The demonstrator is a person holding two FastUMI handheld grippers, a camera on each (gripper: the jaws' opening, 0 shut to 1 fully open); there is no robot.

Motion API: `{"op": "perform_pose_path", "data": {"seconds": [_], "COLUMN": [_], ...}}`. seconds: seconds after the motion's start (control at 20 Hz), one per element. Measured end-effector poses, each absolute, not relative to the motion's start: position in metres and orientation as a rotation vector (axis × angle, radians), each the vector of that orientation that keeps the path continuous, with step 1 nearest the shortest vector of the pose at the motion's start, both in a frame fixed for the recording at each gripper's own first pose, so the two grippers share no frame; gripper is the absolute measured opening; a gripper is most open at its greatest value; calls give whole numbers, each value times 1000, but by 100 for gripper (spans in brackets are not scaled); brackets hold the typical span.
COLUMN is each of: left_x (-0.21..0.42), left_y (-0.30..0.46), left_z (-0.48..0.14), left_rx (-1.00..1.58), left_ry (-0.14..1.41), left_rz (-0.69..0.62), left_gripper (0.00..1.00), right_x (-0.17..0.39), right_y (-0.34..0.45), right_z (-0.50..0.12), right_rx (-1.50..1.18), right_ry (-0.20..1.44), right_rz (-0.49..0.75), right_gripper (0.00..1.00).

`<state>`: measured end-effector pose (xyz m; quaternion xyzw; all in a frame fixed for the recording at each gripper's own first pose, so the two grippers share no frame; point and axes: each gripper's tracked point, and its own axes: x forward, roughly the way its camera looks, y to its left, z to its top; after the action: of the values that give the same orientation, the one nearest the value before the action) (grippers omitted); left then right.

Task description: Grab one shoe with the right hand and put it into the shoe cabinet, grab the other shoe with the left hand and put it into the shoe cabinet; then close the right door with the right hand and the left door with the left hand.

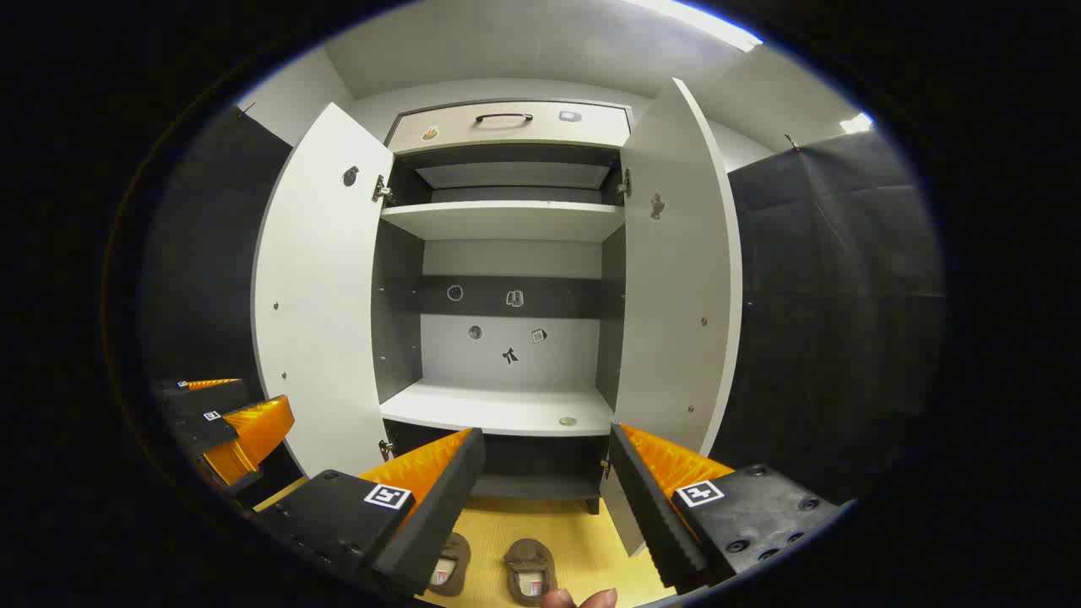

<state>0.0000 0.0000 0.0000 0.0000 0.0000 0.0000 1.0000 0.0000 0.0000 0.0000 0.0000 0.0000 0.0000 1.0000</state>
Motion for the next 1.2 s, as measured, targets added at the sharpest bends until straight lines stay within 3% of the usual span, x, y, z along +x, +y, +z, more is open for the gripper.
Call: {"op": "perform_pose_path", "data": {"seconds": [0.9,1.2], "left_x": [2,0], "left_y": [-2,3], "left_z": [1,-7], "left_rx": [-2,13], "left_ry": [-4,-2], "left_rz": [-2,6], "left_gripper": [94,94], "right_x": [3,8], "right_y": [6,16], "right_z": [-5,-55], "right_rx": [25,10], "right_ry": [7,112], "right_rz": [22,55], "right_gripper": [98,98]}}
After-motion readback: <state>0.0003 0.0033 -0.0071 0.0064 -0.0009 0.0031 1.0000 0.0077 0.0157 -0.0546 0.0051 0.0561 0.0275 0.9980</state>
